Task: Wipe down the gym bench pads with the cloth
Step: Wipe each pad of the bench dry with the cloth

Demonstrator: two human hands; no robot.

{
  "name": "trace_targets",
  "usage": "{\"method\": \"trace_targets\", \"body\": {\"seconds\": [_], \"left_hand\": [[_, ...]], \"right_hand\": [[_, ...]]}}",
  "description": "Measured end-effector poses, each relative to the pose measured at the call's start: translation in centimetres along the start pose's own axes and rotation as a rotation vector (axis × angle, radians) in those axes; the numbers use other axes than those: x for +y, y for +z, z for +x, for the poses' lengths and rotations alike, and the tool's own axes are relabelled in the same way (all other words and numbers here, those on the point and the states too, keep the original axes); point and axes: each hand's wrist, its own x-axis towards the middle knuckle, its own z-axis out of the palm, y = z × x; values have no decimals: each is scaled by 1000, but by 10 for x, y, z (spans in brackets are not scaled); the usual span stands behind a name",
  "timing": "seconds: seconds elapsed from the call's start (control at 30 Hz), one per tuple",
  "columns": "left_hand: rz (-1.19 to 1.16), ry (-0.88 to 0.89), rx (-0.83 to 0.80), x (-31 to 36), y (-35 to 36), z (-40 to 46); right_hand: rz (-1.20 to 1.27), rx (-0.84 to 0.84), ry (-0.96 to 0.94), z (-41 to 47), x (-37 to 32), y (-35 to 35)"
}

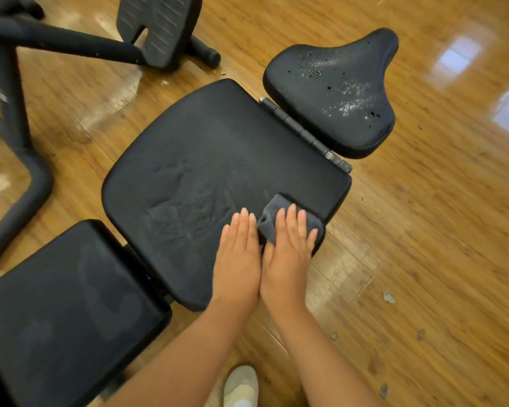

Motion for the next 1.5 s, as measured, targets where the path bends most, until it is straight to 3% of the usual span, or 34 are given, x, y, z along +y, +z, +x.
{"method": "trace_targets", "body": {"seconds": [0.27,0.5,0.6,0.77,0.87,0.97,1.07,1.17,1.3,1.5], "left_hand": [[-136,-325,4,40,3,14],[-103,-406,10,66,1,77],[-84,-472,24,79,-1,116],[-48,-508,17,95,-17,192],[15,-545,-1,90,-22,225],[15,-594,-38,82,-18,237],[21,-612,-72,78,-5,234],[-28,-615,20,78,3,233],[-116,-588,46,74,8,234],[-98,-611,60,72,14,234]], "right_hand": [[-105,-148,-130,67,9,-13],[-61,-509,-231,203,10,-15],[247,-564,-54,227,7,-25],[843,-476,434,255,22,-60],[920,-375,553,286,32,-80],[703,-256,286,319,34,-100],[240,-264,-279,341,35,-96],[-350,-375,-818,348,57,-62],[-526,-537,-972,322,92,-53],[-591,-590,-939,304,113,-54]]}}
